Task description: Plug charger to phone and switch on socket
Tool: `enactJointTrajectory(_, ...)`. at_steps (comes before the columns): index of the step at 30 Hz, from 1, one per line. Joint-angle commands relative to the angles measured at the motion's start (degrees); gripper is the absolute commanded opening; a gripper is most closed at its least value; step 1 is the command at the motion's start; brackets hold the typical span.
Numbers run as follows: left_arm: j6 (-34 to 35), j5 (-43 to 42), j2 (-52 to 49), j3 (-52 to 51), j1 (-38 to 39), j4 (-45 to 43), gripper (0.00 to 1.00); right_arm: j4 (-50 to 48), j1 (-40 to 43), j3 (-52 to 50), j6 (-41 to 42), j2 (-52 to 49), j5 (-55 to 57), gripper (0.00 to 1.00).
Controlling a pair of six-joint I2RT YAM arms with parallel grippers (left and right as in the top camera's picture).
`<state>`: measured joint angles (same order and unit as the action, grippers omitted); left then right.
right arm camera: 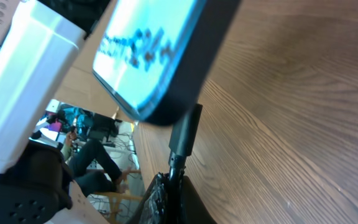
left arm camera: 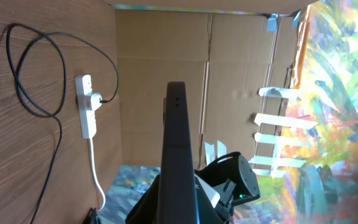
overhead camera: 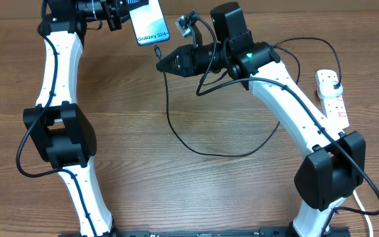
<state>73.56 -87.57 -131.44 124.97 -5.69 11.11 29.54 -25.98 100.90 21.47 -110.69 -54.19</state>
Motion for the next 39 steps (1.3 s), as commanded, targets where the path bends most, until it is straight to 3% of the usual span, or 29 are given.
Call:
enactJointTrajectory(1,1.2,-2.1,0.2,1.3,0.1,-1.8,0.04,-1.2,0.6,-0.1,1.3,1.3,-3.4,0.04)
enactJointTrajectory(15,3.8,0.9,0.2,1.3,-1.0,-3.0,0.04,-1.3,1.4,-0.1,1.3,1.3,-5.9,0.04)
enactJointTrajectory(39,0.6,1.9,0.2,1.3,-1.4,-3.0,0.04,-4.4,1.4,-0.1,1.0,1.3,-7.6,0.04)
